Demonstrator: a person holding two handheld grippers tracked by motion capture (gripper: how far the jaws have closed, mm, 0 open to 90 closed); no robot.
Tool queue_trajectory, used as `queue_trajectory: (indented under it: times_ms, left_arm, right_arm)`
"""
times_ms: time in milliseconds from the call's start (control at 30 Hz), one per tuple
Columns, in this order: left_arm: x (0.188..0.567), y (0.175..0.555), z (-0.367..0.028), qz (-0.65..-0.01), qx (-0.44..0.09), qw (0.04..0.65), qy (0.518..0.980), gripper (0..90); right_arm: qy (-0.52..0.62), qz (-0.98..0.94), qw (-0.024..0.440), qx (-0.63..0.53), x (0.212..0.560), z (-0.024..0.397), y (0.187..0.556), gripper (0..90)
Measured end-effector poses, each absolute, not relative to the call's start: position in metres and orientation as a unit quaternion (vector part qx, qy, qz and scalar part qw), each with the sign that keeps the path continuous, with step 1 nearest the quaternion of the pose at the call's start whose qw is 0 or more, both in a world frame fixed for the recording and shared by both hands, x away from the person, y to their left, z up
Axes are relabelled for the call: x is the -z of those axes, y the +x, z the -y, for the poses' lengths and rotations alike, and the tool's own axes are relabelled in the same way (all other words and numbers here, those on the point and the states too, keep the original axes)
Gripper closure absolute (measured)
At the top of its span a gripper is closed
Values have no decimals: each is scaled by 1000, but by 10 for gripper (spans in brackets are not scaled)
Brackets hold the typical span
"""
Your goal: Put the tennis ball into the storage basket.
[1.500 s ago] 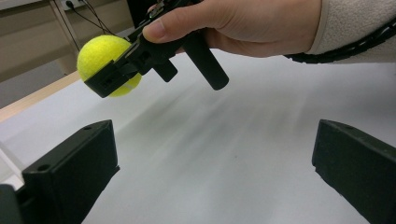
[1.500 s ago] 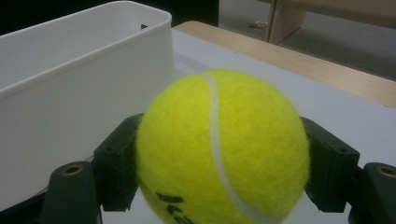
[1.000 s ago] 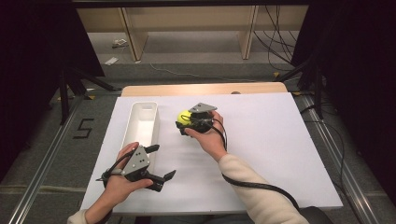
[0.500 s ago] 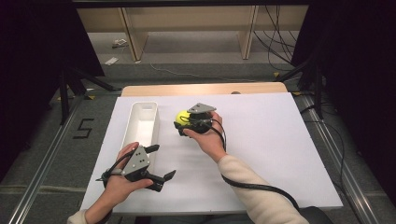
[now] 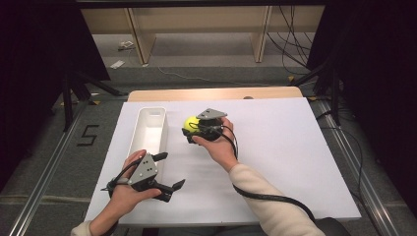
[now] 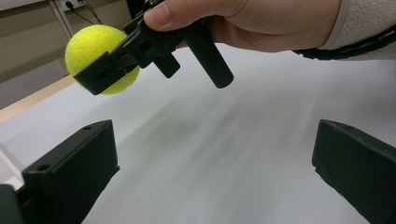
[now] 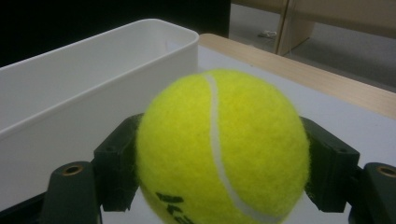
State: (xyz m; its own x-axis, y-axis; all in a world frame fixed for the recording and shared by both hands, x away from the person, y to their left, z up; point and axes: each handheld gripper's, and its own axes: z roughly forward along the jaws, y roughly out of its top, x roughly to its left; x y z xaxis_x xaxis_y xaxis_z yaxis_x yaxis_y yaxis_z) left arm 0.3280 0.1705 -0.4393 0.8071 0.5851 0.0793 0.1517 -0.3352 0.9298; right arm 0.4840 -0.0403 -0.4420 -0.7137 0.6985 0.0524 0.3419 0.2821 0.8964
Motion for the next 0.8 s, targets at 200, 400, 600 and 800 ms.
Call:
queue_trajectory:
  times_ms: [200, 400, 600, 800]
  left_arm:
    - [439, 328, -171, -233, -207, 528, 790, 0]
    - [439, 328, -171, -232, -206, 528, 791, 0]
    - [439, 328, -171, -233, -205, 529, 790, 0]
    - [439, 328, -171, -233, -206, 529, 790, 0]
  right_arm:
    - [332, -780, 178, -499, 440, 39, 483, 261]
    - [332, -781, 175, -498, 438, 39, 482, 262]
    - [329, -781, 175, -501, 436, 37, 480, 262]
    - [326, -782, 174, -502, 435, 36, 479, 262]
